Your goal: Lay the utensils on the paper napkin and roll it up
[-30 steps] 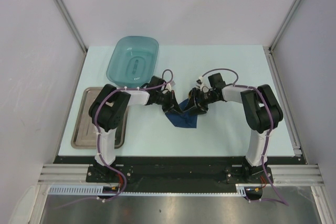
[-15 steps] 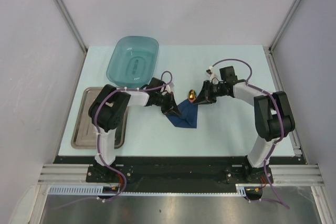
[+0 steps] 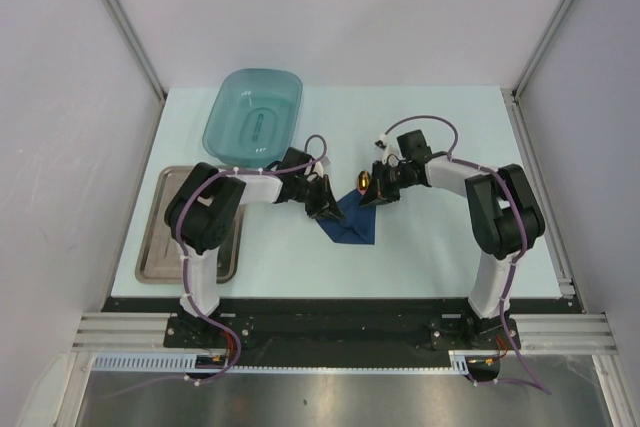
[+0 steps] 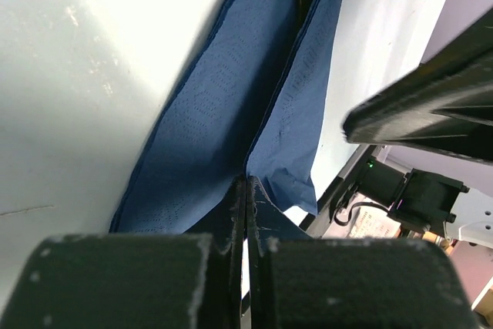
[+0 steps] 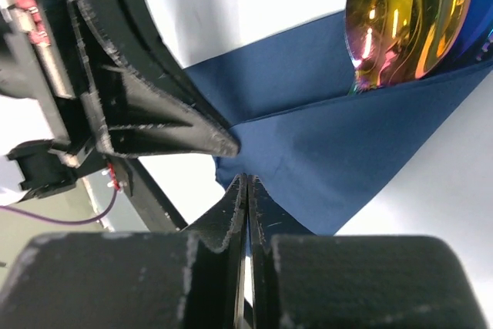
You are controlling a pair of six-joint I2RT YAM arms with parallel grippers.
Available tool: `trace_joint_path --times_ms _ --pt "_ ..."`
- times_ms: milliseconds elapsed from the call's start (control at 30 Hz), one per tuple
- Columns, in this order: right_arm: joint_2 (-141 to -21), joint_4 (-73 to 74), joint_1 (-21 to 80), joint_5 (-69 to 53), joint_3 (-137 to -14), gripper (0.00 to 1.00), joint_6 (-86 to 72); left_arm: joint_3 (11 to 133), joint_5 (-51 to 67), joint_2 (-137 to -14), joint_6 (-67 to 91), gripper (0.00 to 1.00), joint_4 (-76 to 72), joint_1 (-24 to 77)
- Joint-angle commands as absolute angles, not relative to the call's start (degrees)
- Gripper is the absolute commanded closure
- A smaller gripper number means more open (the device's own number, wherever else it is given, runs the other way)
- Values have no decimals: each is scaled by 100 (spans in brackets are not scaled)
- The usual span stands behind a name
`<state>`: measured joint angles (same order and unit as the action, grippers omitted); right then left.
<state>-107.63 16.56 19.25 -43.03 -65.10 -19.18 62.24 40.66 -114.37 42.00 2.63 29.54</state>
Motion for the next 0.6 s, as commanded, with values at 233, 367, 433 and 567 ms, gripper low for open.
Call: trace_joint_path --times_ms 233,367,433,567 --pt "-11224 1441 2083 -3841 -6759 99 -1890 6188 4017 -11188 4122 100 255 2900" --pt "-11355 1380 2136 -3797 -6767 99 -1863 6179 4025 -11171 4078 99 229 2892" --pt "-11452 1389 2162 -3762 -6776 99 -1837 6144 4191 -11127 4096 87 97 2857" --pt "-11593 1441 2188 -3735 -6741 100 -1784 5872 4437 -10724 3982 63 -499 2751"
